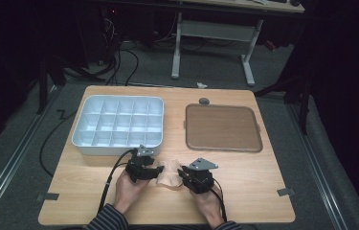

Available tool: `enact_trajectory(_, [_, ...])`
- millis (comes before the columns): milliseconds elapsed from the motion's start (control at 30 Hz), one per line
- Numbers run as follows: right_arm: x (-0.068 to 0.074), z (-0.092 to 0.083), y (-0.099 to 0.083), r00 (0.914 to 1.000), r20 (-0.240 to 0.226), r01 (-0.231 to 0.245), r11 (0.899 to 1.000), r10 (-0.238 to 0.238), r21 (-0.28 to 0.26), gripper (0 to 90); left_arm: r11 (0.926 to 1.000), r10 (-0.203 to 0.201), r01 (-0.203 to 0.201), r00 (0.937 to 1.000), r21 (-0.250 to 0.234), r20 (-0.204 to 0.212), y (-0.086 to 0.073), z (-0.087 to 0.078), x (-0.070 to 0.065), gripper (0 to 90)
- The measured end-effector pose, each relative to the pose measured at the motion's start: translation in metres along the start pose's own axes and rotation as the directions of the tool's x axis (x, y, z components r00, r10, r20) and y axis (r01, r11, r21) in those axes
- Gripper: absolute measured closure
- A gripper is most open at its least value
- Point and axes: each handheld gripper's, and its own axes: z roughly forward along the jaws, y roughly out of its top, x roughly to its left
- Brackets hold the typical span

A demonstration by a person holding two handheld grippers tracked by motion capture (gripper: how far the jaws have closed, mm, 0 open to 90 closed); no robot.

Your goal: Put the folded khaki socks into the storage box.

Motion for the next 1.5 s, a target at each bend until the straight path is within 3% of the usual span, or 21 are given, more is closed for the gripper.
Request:
enact_trajectory(167, [0.007,-0.012,0.011,0.9996,-0.016,0.025,0.999,-0.025,-0.031,78.4,1.0000,0.008,-0.008,0.9999,-0.006,0.009,0.010,0.002,-0.003,47.7])
enact_trajectory(333, [0.011,-0.008,0.011,0.9985,-0.046,0.029,0.999,-0.031,-0.024,81.1,0.9998,-0.019,0.019,0.9998,0.008,0.008,0.009,0.010,0.002,48.6])
enact_trajectory(467, [0.016,0.001,0.005,0.9973,-0.058,0.047,0.999,-0.046,0.010,81.5,0.9998,-0.016,0.016,0.9998,0.013,-0.007,0.008,0.014,0.002,50.6])
enact_trajectory(533, [0.016,0.005,0.002,0.9974,-0.057,0.045,0.999,-0.044,0.028,81.6,0.9995,0.008,-0.007,0.9998,0.031,-0.016,0.006,0.016,-0.001,51.6])
enact_trajectory(767, [0.015,0.013,-0.008,0.9981,-0.031,0.055,0.994,-0.053,0.089,83.2,0.9992,0.016,-0.016,0.9999,0.036,-0.001,0.007,0.016,0.000,55.4])
enact_trajectory(967, [0.015,0.013,-0.009,0.9975,-0.033,0.065,0.994,-0.063,0.086,84.5,0.9993,0.011,-0.013,0.9991,0.035,0.041,0.007,0.017,0.001,69.3])
enact_trajectory(1133, [0.013,0.014,-0.011,0.9971,-0.046,0.064,0.995,-0.061,0.075,84.6,0.9989,-0.026,0.023,0.9970,0.040,0.073,0.007,0.017,0.004,76.2])
enact_trajectory(1267, [0.013,0.014,-0.011,0.9973,-0.047,0.060,0.995,-0.056,0.075,84.6,0.9990,-0.030,0.027,0.9955,0.035,0.090,0.007,0.016,0.007,82.8])
enact_trajectory(1500, [0.015,0.011,-0.012,0.9974,-0.042,0.063,0.995,-0.059,0.083,84.6,0.9991,-0.043,0.042,0.9916,0.011,0.122,0.005,0.015,0.010,84.7])
